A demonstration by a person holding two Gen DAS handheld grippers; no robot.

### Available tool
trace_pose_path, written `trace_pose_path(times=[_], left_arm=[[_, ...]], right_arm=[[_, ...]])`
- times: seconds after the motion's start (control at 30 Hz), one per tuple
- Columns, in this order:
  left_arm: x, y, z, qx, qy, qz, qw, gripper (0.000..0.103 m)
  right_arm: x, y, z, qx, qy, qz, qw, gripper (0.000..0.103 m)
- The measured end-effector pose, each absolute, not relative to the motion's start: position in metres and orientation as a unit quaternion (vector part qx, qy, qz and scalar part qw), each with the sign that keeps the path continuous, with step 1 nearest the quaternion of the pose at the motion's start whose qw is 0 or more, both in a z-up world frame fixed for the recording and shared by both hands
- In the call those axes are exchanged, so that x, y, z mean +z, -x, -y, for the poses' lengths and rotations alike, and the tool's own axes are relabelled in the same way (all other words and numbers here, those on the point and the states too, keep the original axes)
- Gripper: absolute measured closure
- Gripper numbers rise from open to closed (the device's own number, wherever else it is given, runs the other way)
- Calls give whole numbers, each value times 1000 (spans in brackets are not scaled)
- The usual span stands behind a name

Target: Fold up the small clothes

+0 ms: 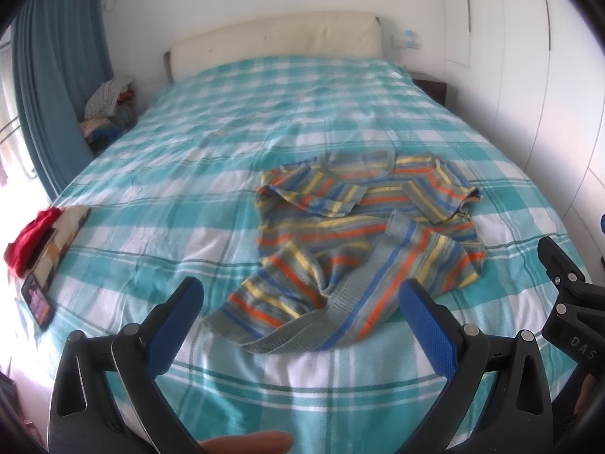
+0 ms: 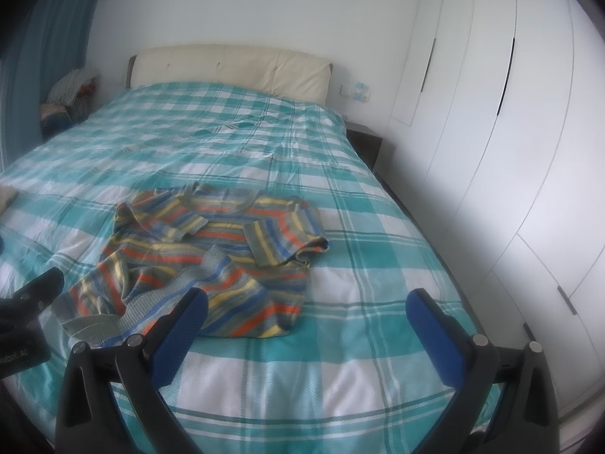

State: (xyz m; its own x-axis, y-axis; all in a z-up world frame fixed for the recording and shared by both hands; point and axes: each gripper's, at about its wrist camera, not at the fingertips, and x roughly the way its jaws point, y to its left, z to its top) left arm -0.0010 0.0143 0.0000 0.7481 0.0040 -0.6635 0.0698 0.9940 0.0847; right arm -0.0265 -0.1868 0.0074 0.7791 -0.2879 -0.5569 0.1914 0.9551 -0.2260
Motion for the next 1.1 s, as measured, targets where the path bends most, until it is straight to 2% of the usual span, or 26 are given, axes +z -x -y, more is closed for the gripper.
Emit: trace_pose_path(times=[0.13,0.3,0.4,0.5,0.67,0.77,0.8,0.83,0.87,0.9,0.93,0.97,1.0,1.03,1.1], left_arm=[[-17,-5,-33,-3,-52,-364,930,0],[-84,-31,-85,72,-89,-419,901,0],[-124,-46,-110,92,-83,-466,876,0],[-138,-54,-129,53,-12,-489,870,0],[-147,-92,-128,-3,18,-512,859,1],[-161,-113,-125,-24,31,-544,838,3],[-163,-117,-128,-25,37,-545,837,3],[-164,-118,-131,-24,38,-542,839,9],[-164,-118,-135,-21,38,-540,841,23],[-164,-117,-138,-20,39,-538,842,31],[-163,-115,-141,-26,41,-536,843,50],[-162,-112,-142,-37,44,-535,843,76],[-160,-109,-142,-53,45,-535,842,90],[-158,-104,-141,-68,42,-534,842,97],[-152,-92,-136,-89,29,-524,847,99]], right_arm=[[-1,23,196,-95,64,-320,940,0],[-33,18,233,-70,13,-347,935,0],[-59,3,246,10,-30,-367,930,0],[-85,-35,239,82,-36,-425,901,0],[-84,-123,229,119,-43,-407,904,0],[-104,-182,205,143,-4,-468,872,0],[-117,-197,200,155,-2,-495,855,5],[-128,-207,194,167,-4,-513,842,25],[-138,-213,189,180,-7,-528,830,43],[-145,-217,184,188,0,-540,821,81],[-145,-213,181,183,14,-537,823,88],[-139,-206,180,187,22,-523,831,90],[-129,-194,180,208,19,-507,836,95],[-117,-178,182,228,18,-494,839,95],[-94,-142,188,255,28,-468,846,95]])
